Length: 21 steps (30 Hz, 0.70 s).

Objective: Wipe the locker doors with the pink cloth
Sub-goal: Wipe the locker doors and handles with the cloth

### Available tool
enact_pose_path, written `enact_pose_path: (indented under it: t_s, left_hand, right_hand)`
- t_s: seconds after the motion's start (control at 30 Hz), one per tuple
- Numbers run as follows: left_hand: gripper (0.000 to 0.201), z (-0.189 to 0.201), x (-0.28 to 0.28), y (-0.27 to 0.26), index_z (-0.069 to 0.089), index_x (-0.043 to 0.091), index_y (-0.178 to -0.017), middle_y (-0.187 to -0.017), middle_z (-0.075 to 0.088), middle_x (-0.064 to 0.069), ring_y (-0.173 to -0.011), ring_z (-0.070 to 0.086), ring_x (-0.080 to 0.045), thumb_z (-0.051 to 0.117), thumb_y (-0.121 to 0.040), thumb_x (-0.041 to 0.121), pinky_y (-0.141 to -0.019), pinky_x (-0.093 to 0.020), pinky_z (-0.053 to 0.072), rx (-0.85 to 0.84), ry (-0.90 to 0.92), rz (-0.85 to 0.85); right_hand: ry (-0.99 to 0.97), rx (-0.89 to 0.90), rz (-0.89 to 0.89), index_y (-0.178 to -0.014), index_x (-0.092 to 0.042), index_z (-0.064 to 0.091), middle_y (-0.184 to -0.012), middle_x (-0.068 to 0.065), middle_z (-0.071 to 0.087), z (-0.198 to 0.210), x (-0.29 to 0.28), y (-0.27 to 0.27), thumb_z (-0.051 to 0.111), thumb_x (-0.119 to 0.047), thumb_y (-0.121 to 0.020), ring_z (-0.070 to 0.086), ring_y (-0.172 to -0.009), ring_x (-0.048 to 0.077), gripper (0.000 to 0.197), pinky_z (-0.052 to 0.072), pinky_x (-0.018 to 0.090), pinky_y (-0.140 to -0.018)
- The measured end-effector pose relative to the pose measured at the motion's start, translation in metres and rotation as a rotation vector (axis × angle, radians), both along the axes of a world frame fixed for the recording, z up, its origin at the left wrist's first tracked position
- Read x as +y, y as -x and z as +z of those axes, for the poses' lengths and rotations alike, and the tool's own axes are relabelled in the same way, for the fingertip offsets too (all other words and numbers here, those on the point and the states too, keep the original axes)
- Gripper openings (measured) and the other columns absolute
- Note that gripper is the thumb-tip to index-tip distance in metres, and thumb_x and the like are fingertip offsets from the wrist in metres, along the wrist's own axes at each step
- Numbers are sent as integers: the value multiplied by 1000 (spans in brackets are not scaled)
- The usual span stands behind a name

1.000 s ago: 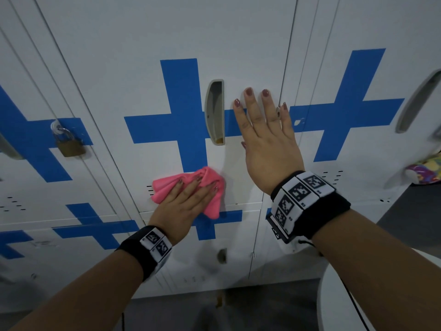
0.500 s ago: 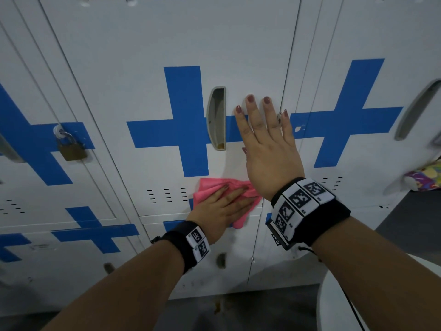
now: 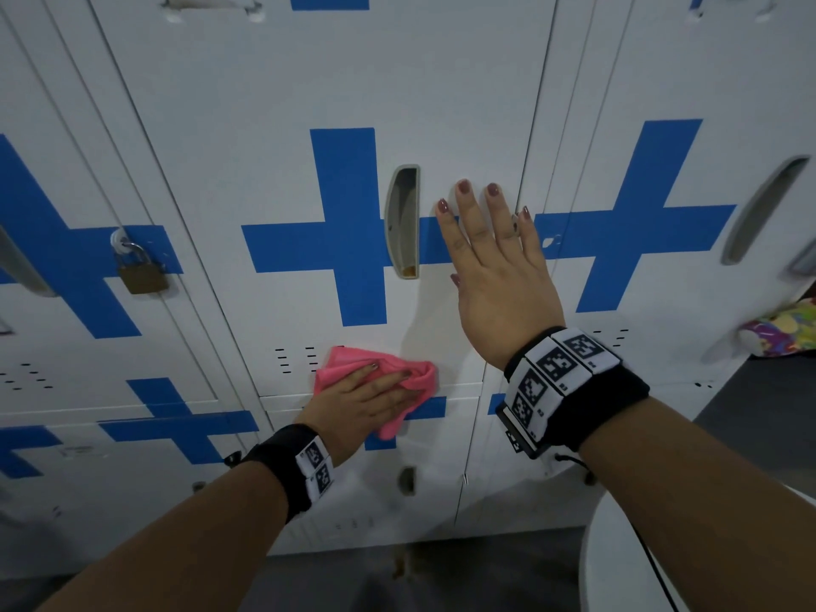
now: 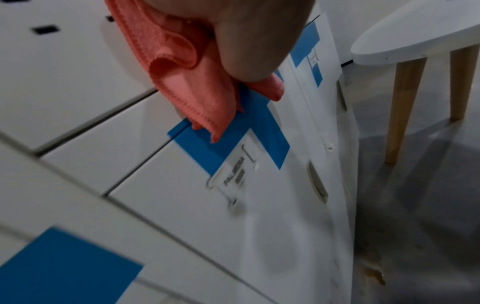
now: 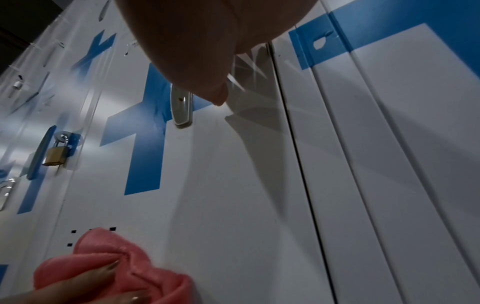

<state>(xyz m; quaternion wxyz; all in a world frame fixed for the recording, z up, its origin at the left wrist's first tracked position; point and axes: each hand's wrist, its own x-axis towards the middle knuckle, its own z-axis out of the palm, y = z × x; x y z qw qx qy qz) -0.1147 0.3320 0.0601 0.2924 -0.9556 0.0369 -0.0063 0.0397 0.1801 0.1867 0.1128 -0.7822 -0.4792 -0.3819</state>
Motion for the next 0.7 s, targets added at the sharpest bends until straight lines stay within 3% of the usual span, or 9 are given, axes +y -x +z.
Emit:
enact_pose_path:
  t_s: [0.07, 0.1, 0.17, 0.27, 0.37, 0.47, 0.53, 0.63, 0.7]
  left_hand:
    - [102, -7, 14, 13, -13, 23, -146, -152, -1, 0, -139, -4, -23, 65, -80, 18, -110, -45, -7, -20, -47, -6]
    - [115, -11, 22, 18, -18, 21, -147, -152, 6, 0, -141, -2, -24, 71, -74, 19, -114, -45, -4, -35, -52, -20]
    - [127, -14, 34, 26, -14, 19, -149, -153, 17, -3, -145, -5, -23, 78, -60, 16, -119, -43, -1, -104, -30, -43]
    - [105, -12, 37, 31, -2, 21, -150, -159, -6, -3, -145, -11, -23, 62, -67, 10, -117, -43, -9, -272, -6, -42]
    - [87, 4, 27, 25, 6, 19, -151, -158, -7, -1, -146, -6, -26, 46, -75, 5, -117, -46, -6, -434, 26, -26]
    - [93, 22, 13, 5, 8, 20, -151, -158, -9, 2, -146, -5, -26, 59, -74, 8, -117, -48, -5, -548, 89, 11]
    - [96, 26, 7, -6, 2, 21, -151, -158, -10, 3, -145, -10, -25, 58, -74, 8, -116, -49, -7, -596, 127, 23]
    - [88, 23, 5, -10, -1, 21, -150, -158, -13, 3, -145, -11, -25, 45, -77, 8, -115, -50, -8, -565, 128, 9]
    - [92, 23, 8, -9, 3, 20, -150, -159, -4, 1, -145, -11, -25, 49, -72, 8, -116, -48, -9, -489, 85, -27]
  right_hand:
    - [-5, 0, 0, -151, -19, 4, -159, 4, 1, 0, 0, 0, 53, -7, -87, -2, -145, 27, 81, 0, 44, -117]
    - [-5, -1, 0, -151, -19, 5, -159, 5, 1, 0, 0, 0, 53, -7, -87, -1, -145, 27, 81, 0, 44, -117]
    - [-4, 0, 0, -151, -19, 5, -159, 5, 1, 0, 0, 1, 54, -7, -86, -1, -145, 27, 82, 0, 45, -117]
    - [3, 3, -12, -151, -18, 3, -159, 5, 0, 0, 1, 1, 54, -8, -87, -3, -145, 27, 82, 0, 45, -117]
    - [-1, 12, -5, -151, -19, 3, -159, 4, -2, -1, 2, 2, 54, -7, -86, -4, -145, 27, 84, -1, 45, -117]
    - [5, 21, -3, -151, -19, 2, -159, 3, -3, -1, 2, 1, 55, -8, -86, -5, -145, 27, 85, 0, 46, -117]
    - [7, 27, 0, -151, -19, 2, -159, 3, -3, 0, 2, 2, 55, -8, -86, -5, -145, 27, 84, 0, 46, -117]
    - [0, 31, 5, -151, -19, 3, -159, 3, -2, -1, 2, 2, 55, -8, -85, -4, -145, 27, 85, 0, 46, -117]
    - [-3, 35, 9, -151, -19, 2, -159, 3, -2, -1, 1, 2, 57, -9, -84, -4, -145, 27, 87, -1, 46, -117]
